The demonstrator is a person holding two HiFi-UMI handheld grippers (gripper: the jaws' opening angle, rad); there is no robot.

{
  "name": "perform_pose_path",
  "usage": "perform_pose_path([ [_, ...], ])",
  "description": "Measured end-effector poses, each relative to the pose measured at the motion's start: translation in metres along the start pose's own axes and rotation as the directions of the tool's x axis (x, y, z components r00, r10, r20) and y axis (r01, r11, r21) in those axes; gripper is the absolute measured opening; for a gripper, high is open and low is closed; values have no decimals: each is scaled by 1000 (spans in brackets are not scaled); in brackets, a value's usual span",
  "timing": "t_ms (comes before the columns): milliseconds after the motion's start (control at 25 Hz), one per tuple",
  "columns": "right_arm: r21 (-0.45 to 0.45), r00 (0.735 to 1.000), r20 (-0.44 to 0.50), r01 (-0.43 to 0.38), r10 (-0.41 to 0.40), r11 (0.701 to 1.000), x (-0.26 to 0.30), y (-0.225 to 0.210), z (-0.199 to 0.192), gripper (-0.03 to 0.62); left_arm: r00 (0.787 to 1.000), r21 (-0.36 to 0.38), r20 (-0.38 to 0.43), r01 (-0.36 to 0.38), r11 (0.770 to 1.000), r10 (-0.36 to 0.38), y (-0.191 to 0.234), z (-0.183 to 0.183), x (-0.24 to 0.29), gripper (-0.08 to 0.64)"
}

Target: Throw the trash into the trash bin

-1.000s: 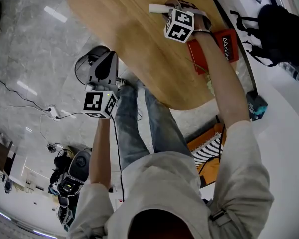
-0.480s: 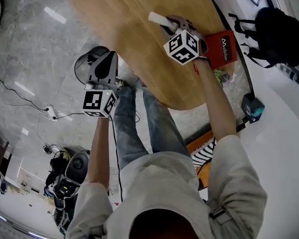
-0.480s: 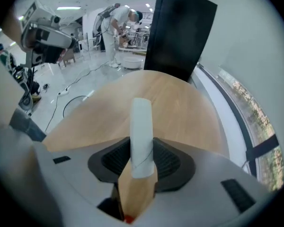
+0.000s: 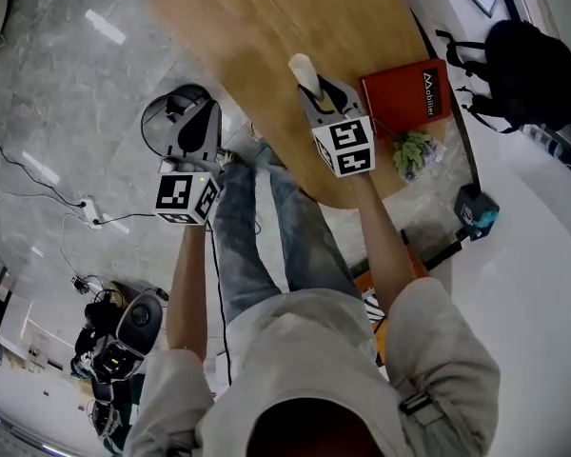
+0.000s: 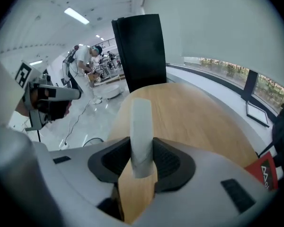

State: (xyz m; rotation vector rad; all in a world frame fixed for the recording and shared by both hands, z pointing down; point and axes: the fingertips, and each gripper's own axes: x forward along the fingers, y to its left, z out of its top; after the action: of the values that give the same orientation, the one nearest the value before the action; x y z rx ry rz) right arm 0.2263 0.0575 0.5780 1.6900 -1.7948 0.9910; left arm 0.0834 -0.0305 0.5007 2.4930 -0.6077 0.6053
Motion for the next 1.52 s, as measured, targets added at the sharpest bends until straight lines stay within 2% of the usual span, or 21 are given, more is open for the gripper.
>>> perform_pose_path([
  [400,17,998,49,-47,46,999,-15,53,12,156,997,-39,43,-56,998,57,19,-5,-41,18],
  [520,-21,996,39,-84,85,996,-8,72,15,156,993,-65,60,-94,993,98,29,-11,-57,18],
  [680,-93,985,7,-172,174,981,7,112,22,156,978,-119,83,-180,976,191,49,-21,-91,18],
  [840,-157,965,-28,-262,260,952,22,165,28,156,953,-174,97,-266,948,285,76,-34,-134,18],
  [1160,-260,914,-102,-406,393,876,49,265,29,157,881,-287,121,-409,866,457,119,-69,-221,18],
  [1360,-296,894,-144,-449,425,843,64,312,23,160,844,-343,119,-460,819,523,138,-92,-264,18],
  [1520,-300,892,-184,-451,412,841,87,331,11,168,824,-375,117,-479,793,554,151,-106,-289,18],
])
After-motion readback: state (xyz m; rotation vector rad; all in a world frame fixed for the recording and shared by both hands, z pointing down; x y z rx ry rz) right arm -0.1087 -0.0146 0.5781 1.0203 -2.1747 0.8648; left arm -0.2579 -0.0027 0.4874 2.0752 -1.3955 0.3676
